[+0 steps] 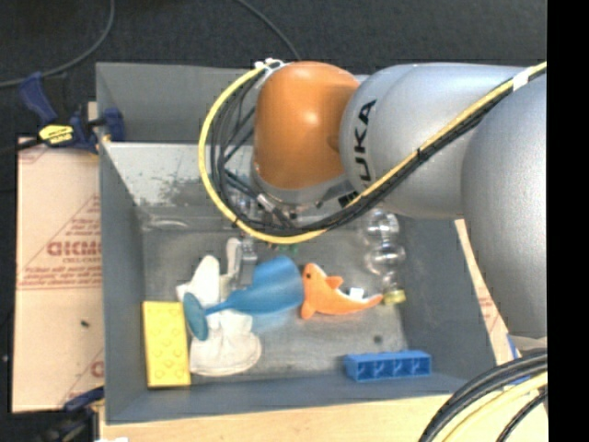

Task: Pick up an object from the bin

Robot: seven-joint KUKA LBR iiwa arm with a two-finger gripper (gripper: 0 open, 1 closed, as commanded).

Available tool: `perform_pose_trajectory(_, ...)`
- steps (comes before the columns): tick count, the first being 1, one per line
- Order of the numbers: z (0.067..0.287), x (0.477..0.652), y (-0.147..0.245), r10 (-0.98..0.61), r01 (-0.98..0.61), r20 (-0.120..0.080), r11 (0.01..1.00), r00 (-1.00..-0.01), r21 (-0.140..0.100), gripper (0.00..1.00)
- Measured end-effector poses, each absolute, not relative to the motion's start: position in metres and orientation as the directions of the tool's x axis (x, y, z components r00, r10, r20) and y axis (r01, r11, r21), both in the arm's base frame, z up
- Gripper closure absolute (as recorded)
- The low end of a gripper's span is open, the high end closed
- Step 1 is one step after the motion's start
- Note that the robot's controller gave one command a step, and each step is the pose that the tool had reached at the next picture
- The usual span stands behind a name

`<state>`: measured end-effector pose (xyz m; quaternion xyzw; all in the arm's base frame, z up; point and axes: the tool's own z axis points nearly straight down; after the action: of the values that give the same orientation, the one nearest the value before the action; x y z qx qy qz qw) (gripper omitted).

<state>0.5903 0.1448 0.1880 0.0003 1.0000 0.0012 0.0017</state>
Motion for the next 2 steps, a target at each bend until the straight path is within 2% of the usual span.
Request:
perform_pose_trajectory(1,0.079,0.566,0.066,-0.243,-0.243,0.000,0.970,-0.970,0.001,0.00)
perform_pose_trajectory(2,0.145,0.574,0.074,-0.236,-0.236,-0.011,0.972,-0.972,0.001,0.00)
